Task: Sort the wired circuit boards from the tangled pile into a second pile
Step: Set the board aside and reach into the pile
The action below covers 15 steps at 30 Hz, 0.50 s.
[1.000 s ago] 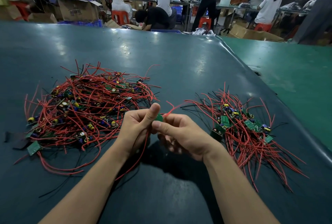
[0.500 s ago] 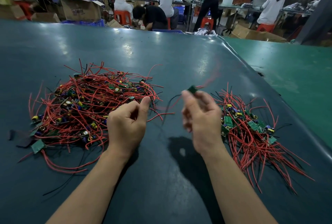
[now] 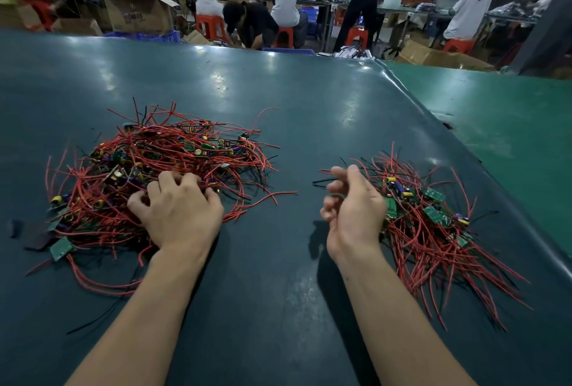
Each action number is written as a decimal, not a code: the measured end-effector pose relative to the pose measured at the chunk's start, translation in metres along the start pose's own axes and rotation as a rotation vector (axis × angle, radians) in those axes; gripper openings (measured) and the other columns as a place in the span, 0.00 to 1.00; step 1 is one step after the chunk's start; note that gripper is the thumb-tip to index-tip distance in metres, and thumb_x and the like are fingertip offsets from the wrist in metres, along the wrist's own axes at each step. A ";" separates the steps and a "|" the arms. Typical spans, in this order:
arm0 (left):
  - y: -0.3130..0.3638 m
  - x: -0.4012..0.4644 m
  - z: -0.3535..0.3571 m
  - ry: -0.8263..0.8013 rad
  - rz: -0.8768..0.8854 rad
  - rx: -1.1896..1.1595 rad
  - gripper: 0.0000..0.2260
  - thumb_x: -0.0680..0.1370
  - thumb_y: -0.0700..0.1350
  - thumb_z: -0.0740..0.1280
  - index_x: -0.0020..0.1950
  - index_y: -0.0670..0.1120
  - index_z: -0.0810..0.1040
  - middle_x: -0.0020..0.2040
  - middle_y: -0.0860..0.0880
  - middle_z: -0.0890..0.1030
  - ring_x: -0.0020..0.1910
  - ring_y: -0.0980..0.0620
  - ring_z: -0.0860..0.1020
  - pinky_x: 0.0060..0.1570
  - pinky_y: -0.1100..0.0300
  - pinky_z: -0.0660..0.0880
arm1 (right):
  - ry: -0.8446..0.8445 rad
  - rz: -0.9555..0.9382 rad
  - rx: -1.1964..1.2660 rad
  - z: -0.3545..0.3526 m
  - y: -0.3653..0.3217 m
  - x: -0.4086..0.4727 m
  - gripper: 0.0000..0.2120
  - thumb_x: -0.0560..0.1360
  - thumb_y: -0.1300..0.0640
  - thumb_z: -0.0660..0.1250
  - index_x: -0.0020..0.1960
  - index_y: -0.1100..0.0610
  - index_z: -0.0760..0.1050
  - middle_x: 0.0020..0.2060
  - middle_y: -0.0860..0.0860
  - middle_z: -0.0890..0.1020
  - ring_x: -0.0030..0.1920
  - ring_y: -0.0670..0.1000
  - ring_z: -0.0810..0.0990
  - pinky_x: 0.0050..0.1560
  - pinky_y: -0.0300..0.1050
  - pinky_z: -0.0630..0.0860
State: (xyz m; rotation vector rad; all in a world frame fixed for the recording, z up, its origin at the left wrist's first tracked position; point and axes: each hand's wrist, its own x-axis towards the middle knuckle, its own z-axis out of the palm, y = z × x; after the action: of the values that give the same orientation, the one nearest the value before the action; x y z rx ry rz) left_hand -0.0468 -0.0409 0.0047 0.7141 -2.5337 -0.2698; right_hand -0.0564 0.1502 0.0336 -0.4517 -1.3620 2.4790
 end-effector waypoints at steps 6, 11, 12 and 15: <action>0.000 -0.003 -0.006 0.137 0.021 -0.142 0.06 0.77 0.47 0.68 0.49 0.48 0.83 0.52 0.44 0.80 0.54 0.41 0.74 0.57 0.45 0.62 | -0.017 0.034 -0.049 -0.003 0.001 0.002 0.16 0.81 0.56 0.61 0.37 0.58 0.79 0.23 0.47 0.73 0.20 0.45 0.64 0.20 0.34 0.59; 0.005 -0.007 -0.010 0.464 0.263 -0.437 0.06 0.80 0.45 0.67 0.51 0.44 0.81 0.46 0.45 0.82 0.45 0.41 0.79 0.47 0.49 0.67 | -0.182 0.024 -0.218 -0.003 0.005 0.001 0.13 0.81 0.57 0.62 0.40 0.58 0.79 0.24 0.47 0.75 0.20 0.44 0.66 0.21 0.34 0.60; 0.007 -0.009 -0.010 0.485 0.309 -0.477 0.06 0.80 0.44 0.67 0.51 0.43 0.81 0.45 0.45 0.83 0.43 0.42 0.79 0.46 0.49 0.68 | -0.256 0.003 -0.310 -0.002 0.008 -0.002 0.11 0.80 0.57 0.63 0.41 0.57 0.80 0.25 0.47 0.76 0.20 0.45 0.67 0.21 0.34 0.61; 0.014 -0.015 -0.008 0.484 0.432 -0.620 0.07 0.79 0.41 0.70 0.54 0.40 0.81 0.46 0.45 0.84 0.42 0.47 0.80 0.45 0.51 0.74 | -0.479 -0.131 -0.595 0.000 0.022 -0.010 0.04 0.78 0.58 0.68 0.45 0.55 0.81 0.30 0.48 0.79 0.23 0.44 0.71 0.23 0.36 0.66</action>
State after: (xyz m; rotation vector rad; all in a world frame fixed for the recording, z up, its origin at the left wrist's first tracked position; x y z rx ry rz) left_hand -0.0374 -0.0219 0.0102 -0.0209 -1.9136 -0.6070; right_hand -0.0495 0.1353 0.0166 0.1407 -2.2453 2.1140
